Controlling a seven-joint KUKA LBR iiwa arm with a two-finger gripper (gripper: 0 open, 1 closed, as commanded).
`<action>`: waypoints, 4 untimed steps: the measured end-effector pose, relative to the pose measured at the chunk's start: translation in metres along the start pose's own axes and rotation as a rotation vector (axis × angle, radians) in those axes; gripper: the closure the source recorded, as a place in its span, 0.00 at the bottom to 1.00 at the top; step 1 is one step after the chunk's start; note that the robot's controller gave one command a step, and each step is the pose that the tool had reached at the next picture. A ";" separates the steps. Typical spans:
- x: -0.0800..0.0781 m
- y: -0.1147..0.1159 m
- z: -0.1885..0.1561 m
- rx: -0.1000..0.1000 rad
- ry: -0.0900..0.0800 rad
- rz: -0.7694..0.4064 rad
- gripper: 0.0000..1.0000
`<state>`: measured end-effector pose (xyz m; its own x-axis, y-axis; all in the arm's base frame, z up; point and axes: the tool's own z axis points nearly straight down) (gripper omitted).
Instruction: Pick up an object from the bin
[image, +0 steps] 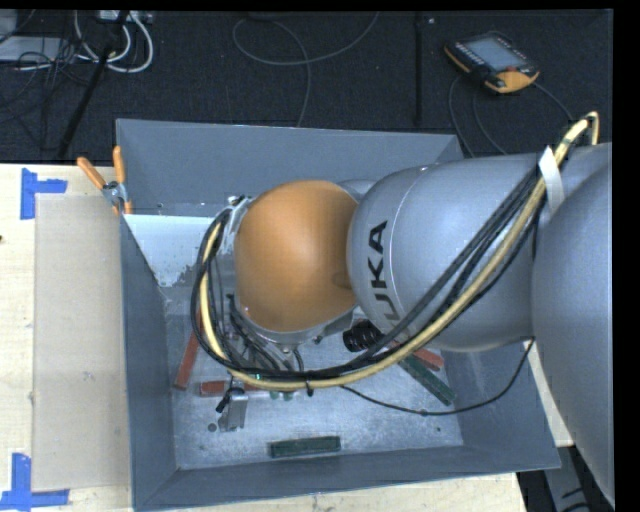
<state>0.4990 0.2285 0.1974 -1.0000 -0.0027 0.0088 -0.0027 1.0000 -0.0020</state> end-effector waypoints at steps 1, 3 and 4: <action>-0.002 -0.001 -0.004 -0.002 -0.007 0.004 0.00; 0.002 -0.003 0.082 -0.001 -0.011 -0.354 0.00; -0.025 -0.054 0.119 -0.001 -0.008 -0.495 0.00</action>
Offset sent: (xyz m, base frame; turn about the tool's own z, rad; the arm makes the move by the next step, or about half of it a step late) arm 0.0096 -0.0270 -0.1274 -0.3960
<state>0.5235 0.1746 0.0778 -0.8785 -0.4777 0.0006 -0.4777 0.8785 0.0019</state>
